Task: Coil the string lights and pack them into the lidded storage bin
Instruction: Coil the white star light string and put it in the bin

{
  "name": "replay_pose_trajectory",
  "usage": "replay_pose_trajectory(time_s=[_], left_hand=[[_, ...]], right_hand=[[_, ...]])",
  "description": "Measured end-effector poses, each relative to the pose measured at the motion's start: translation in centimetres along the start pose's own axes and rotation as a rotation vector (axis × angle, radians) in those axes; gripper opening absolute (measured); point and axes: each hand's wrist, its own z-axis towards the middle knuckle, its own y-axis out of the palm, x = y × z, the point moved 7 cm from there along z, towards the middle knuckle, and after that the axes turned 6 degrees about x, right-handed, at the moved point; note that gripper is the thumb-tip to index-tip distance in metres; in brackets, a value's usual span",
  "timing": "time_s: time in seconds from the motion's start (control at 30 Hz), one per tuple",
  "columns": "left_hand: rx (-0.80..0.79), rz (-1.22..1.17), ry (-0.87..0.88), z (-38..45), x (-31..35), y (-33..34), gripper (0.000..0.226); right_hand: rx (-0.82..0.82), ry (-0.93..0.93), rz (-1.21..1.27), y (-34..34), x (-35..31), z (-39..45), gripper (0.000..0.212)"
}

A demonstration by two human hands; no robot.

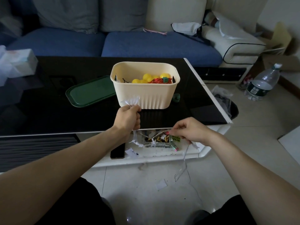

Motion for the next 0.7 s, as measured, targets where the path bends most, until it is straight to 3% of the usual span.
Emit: replay_pose_trajectory(time_s=[0.23,0.37,0.53,0.7], left_hand=[[-0.084,-0.078,-0.064,-0.8,-0.5,1.9,0.027],[-0.124,-0.045,-0.078,-0.9,-0.9,2.4,0.024],[-0.185,0.061,-0.126,-1.0,-2.1,3.4,0.025],[-0.257,0.172,-0.153,-1.2,-2.8,4.0,0.031]], right_hand=[[-0.121,-0.078,-0.010,1.9,-2.9,-0.9,0.015],[-0.001,-0.203,-0.081,2.2,-4.0,-0.8,0.012],[0.105,-0.226,-0.048,2.5,-4.3,-0.5,0.011],[0.137,-0.204,-0.059,2.6,-4.1,-0.2,0.027]])
